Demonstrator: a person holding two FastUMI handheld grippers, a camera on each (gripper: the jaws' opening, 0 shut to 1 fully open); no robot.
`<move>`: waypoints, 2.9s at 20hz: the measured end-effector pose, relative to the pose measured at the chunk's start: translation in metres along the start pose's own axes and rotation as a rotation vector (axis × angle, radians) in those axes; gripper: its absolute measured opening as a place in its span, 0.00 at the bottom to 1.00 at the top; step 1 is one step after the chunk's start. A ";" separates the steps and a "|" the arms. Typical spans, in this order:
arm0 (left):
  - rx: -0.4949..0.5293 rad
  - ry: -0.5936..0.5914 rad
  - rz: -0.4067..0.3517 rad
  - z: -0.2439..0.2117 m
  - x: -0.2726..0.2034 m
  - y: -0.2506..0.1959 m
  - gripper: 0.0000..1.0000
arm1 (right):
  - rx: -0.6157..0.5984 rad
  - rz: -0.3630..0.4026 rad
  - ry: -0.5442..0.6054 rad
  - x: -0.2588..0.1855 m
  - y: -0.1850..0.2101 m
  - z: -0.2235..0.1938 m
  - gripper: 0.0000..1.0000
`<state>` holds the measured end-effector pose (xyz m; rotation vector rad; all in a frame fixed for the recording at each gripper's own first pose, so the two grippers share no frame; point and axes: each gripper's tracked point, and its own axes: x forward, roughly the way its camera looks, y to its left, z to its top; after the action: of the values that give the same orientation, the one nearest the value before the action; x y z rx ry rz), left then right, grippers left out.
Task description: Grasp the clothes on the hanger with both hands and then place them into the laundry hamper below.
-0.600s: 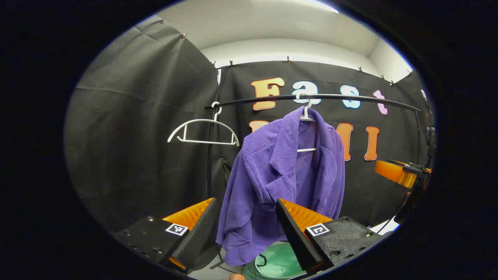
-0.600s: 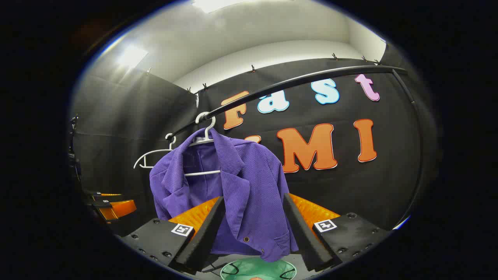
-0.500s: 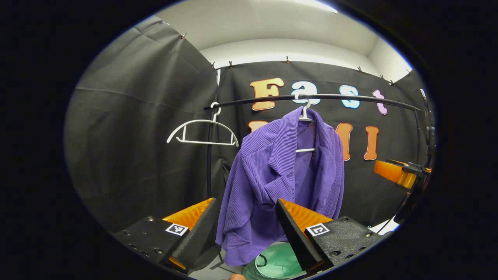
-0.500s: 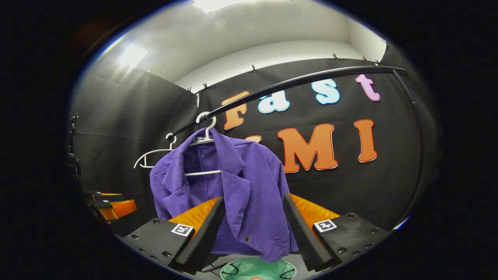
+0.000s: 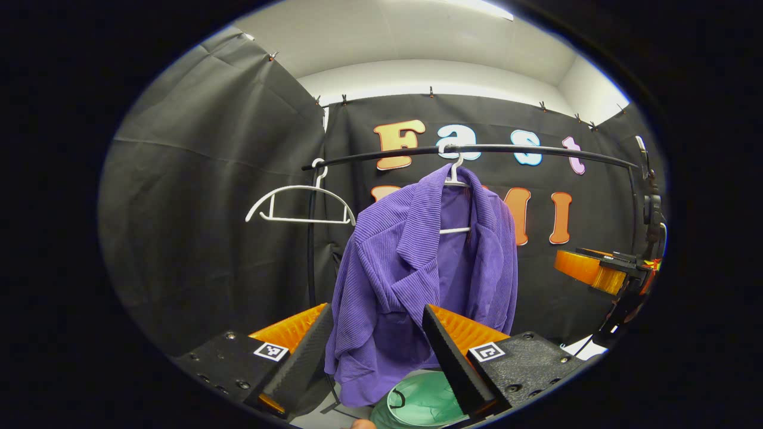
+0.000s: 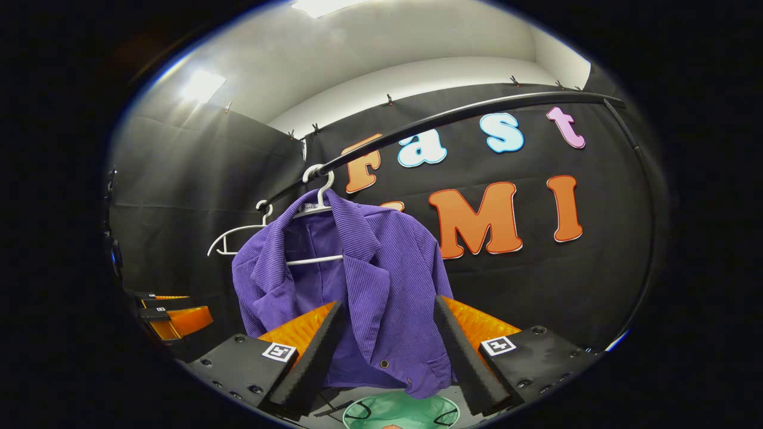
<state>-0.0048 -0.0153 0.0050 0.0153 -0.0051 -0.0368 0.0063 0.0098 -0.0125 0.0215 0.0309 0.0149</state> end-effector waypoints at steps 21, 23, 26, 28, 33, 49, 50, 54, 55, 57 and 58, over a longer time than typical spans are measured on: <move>0.000 0.054 -0.032 -0.042 0.053 -0.050 0.92 | -0.012 0.001 0.065 0.065 0.017 -0.056 0.98; 0.011 0.057 -0.023 -0.047 0.065 -0.054 0.92 | -0.004 0.002 0.084 0.081 0.017 -0.068 0.98; 0.028 0.040 0.012 -0.049 0.087 -0.055 0.96 | 0.007 0.004 0.086 0.104 0.019 -0.077 1.00; 0.041 0.025 0.046 -0.051 0.104 -0.051 0.92 | 0.001 0.006 0.070 0.121 0.022 -0.079 0.98; -0.022 0.032 0.118 -0.065 0.137 -0.039 0.95 | -0.008 0.020 0.067 0.158 0.028 -0.090 0.97; -0.107 0.001 0.001 -0.050 0.123 -0.024 0.00 | -0.035 -0.136 -0.053 0.140 -0.039 -0.040 0.07; -0.111 -0.003 0.000 -0.046 0.119 -0.023 0.00 | -0.036 -0.143 -0.060 0.137 -0.041 -0.034 0.08; -0.106 -0.023 0.005 -0.030 0.105 -0.012 0.00 | -0.060 -0.180 -0.083 0.126 -0.050 -0.012 0.07; -0.104 -0.020 -0.008 -0.026 0.102 -0.012 0.00 | -0.066 -0.188 -0.091 0.123 -0.051 -0.006 0.08; -0.105 -0.014 -0.021 -0.020 0.096 -0.007 0.00 | -0.076 -0.210 -0.110 0.117 -0.057 0.006 0.07; -0.107 -0.017 -0.021 -0.015 0.094 -0.001 0.00 | -0.079 -0.222 -0.120 0.113 -0.060 0.012 0.07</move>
<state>0.0891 -0.0200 -0.0093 -0.0920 -0.0198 -0.0583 0.1207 -0.0488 -0.0050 -0.0598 -0.0878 -0.2068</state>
